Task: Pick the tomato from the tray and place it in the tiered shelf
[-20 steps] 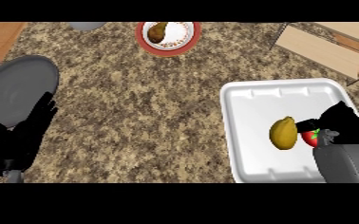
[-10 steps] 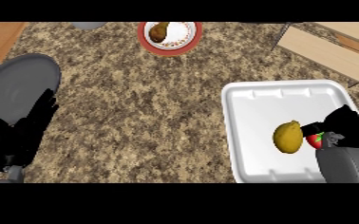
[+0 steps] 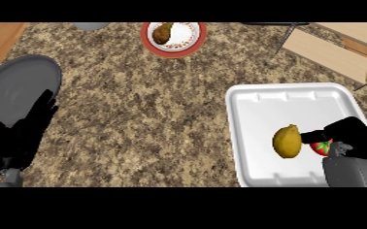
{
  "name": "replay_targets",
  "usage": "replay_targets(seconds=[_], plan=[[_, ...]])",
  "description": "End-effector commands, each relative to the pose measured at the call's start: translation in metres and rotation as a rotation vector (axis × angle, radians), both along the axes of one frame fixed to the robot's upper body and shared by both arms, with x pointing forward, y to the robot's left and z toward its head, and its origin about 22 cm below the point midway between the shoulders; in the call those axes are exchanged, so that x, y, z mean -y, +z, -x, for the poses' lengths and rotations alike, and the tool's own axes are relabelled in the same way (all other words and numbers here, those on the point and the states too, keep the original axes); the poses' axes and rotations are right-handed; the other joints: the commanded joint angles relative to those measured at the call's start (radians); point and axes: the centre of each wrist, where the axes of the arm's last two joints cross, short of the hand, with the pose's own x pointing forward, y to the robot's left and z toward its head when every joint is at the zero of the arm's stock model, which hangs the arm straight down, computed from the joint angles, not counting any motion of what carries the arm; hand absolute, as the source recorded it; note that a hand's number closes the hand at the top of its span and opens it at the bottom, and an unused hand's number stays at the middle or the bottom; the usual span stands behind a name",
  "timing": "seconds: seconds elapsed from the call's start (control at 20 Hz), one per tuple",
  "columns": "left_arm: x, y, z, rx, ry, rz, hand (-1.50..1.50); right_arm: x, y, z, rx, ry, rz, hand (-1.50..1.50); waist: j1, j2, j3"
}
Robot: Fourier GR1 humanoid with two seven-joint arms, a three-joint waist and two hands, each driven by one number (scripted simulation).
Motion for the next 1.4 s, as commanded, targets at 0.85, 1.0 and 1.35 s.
replay_targets(seconds=[0.85, 1.0, 1.35], plan=[[0.018, -0.016, -0.006, 0.006, -0.038, 0.003, 0.00, -0.040, 0.084, -0.059, 0.288, 0.818, 0.092, 1.50, 0.029, 0.021, 0.017], [-0.003, -0.015, 0.012, -0.002, -0.015, 0.001, 0.00, -0.056, 0.109, -0.068, 0.411, 0.843, 0.060, 1.50, 0.021, 0.014, 0.016], [0.012, -0.022, 0.000, 0.002, 0.005, -0.006, 0.00, -0.042, 0.178, -0.045, 0.610, 0.770, -0.097, 1.50, -0.012, 0.009, 0.015]])
